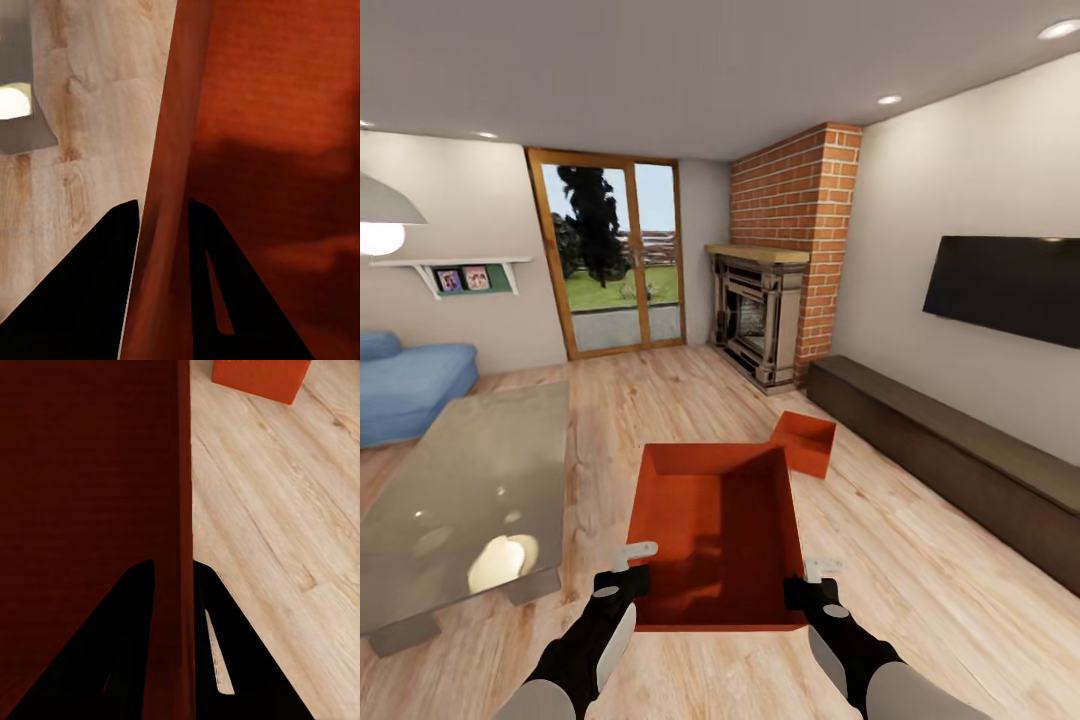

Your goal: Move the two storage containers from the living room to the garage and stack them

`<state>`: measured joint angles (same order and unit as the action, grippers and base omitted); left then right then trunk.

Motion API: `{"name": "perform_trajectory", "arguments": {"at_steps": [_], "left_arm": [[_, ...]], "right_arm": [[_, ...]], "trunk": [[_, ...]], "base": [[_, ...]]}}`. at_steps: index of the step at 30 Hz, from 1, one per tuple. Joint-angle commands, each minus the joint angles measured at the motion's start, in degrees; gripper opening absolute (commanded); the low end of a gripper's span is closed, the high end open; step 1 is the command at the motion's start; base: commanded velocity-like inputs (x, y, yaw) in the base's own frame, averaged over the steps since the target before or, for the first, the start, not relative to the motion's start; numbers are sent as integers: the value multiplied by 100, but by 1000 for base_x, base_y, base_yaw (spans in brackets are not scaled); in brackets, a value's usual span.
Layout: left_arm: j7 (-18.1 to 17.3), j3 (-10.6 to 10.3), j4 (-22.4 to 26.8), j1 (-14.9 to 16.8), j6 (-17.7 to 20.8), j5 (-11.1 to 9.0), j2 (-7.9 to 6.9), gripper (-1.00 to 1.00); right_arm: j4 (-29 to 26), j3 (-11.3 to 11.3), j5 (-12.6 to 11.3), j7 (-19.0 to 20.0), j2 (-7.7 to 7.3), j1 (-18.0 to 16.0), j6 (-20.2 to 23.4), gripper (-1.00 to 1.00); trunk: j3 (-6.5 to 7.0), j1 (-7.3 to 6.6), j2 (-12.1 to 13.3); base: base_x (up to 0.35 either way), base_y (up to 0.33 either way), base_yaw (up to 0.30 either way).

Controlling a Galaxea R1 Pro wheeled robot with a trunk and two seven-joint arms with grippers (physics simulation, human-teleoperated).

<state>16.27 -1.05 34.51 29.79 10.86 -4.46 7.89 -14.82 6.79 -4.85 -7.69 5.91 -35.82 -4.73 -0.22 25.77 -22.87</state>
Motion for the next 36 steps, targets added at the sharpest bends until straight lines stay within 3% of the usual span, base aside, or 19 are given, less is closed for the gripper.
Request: {"name": "perform_trajectory", "arguments": {"at_steps": [1,36], "left_arm": [[58,52,-5,3,30,-106,-60,-100],[54,52,3,5,30,-105,-60,-100]], "right_arm": [[-16,6,-7,-33,-20,-4,-81,-100],[-16,6,2,-40,-20,-4,-90,-100]], "trunk": [[-2,2,-5],[-2,2,-5]], "base": [[0,0,300],[0,0,300]]}}
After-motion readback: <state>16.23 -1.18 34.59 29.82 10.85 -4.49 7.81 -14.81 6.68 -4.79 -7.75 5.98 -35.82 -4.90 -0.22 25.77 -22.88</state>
